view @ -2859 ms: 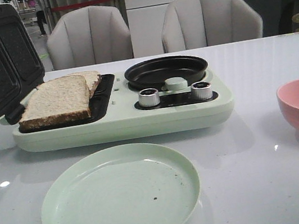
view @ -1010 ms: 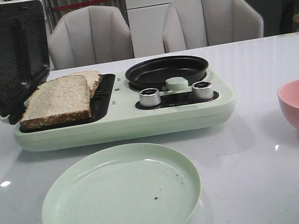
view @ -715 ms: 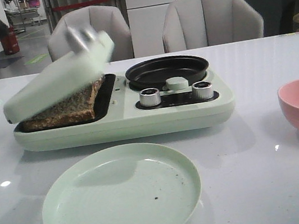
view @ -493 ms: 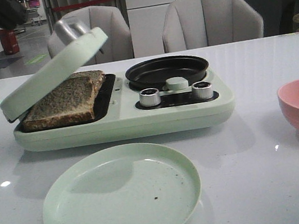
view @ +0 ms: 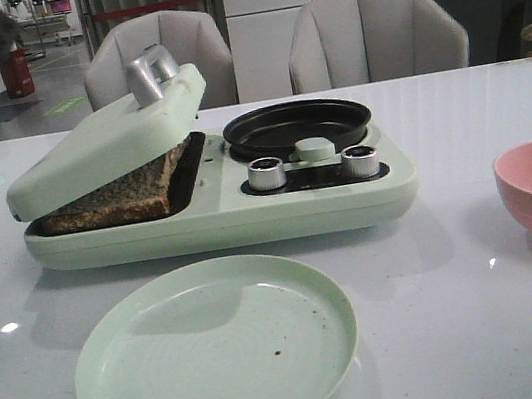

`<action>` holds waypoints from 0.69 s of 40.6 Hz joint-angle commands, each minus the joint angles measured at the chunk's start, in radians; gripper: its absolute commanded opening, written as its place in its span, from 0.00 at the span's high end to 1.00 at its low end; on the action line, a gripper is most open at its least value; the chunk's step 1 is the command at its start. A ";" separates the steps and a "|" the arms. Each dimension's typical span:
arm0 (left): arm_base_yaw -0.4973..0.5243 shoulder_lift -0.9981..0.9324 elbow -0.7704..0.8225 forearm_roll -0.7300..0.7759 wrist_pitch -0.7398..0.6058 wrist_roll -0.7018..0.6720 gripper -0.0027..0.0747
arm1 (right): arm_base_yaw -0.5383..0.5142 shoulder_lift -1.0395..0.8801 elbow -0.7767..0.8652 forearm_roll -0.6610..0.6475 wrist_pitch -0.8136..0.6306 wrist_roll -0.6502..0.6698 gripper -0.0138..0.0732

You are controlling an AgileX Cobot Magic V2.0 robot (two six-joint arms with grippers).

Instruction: Make breakfast with bread and shrimp

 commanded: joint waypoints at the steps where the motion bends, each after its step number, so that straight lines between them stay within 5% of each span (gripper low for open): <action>1: -0.011 -0.111 0.035 0.066 -0.057 -0.071 0.83 | -0.001 0.002 -0.025 0.001 -0.064 -0.002 0.40; 15: -0.009 -0.416 0.228 0.132 -0.044 -0.096 0.83 | -0.001 0.002 -0.025 0.001 -0.064 -0.002 0.40; 28: -0.009 -0.455 0.244 0.132 -0.006 -0.096 0.83 | -0.001 0.002 -0.025 0.001 -0.064 -0.002 0.40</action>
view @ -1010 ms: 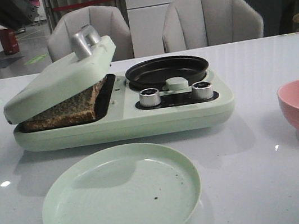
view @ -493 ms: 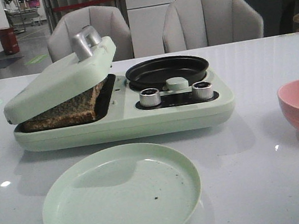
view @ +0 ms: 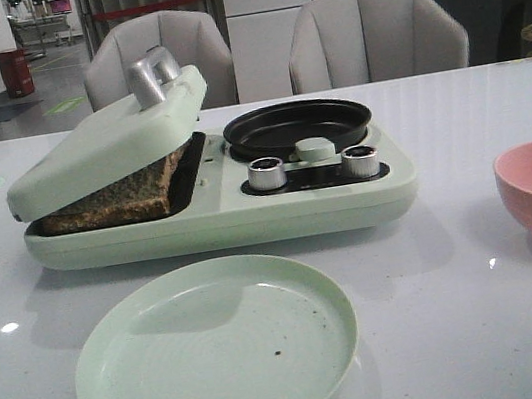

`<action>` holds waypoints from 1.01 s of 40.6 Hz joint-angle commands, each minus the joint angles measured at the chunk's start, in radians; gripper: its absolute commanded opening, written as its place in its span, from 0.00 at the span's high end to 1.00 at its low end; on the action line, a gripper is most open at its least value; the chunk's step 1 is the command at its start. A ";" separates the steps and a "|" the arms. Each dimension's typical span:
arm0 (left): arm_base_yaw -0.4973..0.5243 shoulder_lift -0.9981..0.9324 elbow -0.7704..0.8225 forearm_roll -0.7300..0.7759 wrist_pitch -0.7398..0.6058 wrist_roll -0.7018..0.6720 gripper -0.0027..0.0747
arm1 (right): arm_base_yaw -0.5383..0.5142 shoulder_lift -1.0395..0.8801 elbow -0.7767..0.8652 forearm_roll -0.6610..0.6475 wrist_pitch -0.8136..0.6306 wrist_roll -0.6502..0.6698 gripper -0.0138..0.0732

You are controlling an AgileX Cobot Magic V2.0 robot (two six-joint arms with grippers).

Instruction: Make breakfast with bread and shrimp

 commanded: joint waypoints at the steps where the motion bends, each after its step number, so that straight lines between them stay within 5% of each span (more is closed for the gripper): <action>1: -0.006 0.000 -0.027 0.001 -0.061 -0.009 0.84 | -0.001 0.002 -0.025 0.001 -0.064 -0.002 0.40; 30: -0.006 0.000 -0.027 0.001 -0.061 -0.009 0.84 | -0.001 0.013 -0.025 0.002 -0.027 -0.002 0.40; 41: -0.006 0.000 -0.027 0.001 -0.061 -0.009 0.83 | -0.037 0.222 -0.064 -0.126 -0.056 0.038 0.40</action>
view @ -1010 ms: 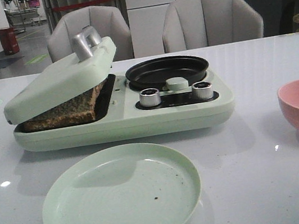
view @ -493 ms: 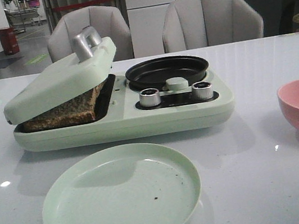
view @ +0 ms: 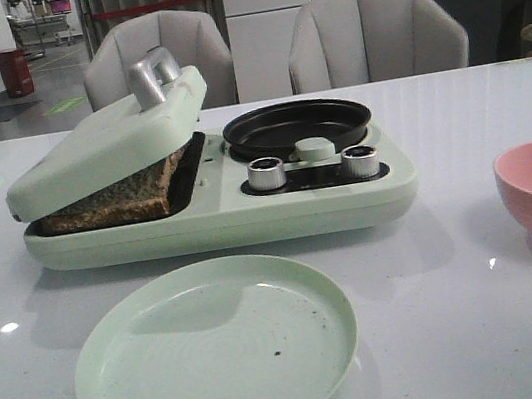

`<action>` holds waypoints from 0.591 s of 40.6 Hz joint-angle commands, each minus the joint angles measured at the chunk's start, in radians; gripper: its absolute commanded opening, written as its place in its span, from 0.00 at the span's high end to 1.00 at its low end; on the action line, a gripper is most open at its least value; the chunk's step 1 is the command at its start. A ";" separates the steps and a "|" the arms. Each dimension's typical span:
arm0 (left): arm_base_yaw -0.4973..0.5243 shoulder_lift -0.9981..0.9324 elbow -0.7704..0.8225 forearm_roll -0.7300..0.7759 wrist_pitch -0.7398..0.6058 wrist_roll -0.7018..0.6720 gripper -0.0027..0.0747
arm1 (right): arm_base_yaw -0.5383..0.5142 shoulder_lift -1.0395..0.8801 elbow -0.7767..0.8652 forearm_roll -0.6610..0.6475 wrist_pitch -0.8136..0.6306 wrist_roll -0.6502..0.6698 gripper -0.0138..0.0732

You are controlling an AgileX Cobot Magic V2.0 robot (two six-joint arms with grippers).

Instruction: Make breakfast with bread and shrimp

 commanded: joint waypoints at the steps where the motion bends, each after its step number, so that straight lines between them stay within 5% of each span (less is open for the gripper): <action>1: -0.006 0.000 -0.027 0.001 -0.064 -0.009 0.84 | -0.036 0.102 -0.070 -0.058 -0.080 0.020 0.40; 24: -0.006 0.000 -0.027 0.001 -0.064 -0.009 0.83 | -0.501 0.656 -0.393 -0.031 -0.095 0.020 0.40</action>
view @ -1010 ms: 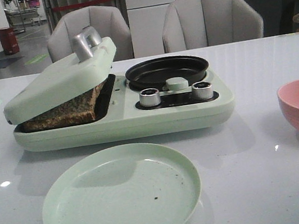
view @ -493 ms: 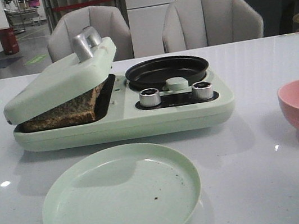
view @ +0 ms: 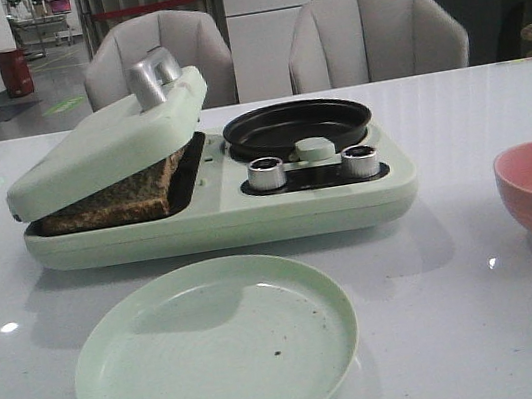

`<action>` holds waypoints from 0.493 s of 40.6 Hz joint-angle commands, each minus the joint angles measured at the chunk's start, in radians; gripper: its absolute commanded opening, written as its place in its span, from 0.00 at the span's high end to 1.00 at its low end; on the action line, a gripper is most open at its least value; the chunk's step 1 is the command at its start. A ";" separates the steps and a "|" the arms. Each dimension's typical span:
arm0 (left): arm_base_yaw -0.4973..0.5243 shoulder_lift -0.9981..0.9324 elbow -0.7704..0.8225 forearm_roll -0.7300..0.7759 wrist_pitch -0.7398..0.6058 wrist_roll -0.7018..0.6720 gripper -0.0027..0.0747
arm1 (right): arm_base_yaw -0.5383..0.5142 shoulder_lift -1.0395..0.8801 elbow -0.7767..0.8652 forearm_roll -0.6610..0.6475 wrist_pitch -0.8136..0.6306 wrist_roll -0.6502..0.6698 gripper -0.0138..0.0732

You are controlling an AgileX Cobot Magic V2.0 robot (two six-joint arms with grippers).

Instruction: Make breakfast with bread and shrimp

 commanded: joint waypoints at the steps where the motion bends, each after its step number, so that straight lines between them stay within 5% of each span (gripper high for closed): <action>1: -0.006 0.000 -0.027 0.001 -0.064 -0.009 0.84 | -0.051 0.042 -0.066 -0.004 -0.074 -0.002 0.40; 20: -0.006 0.000 -0.027 0.001 -0.064 -0.009 0.84 | -0.115 0.318 -0.128 -0.036 -0.181 -0.014 0.40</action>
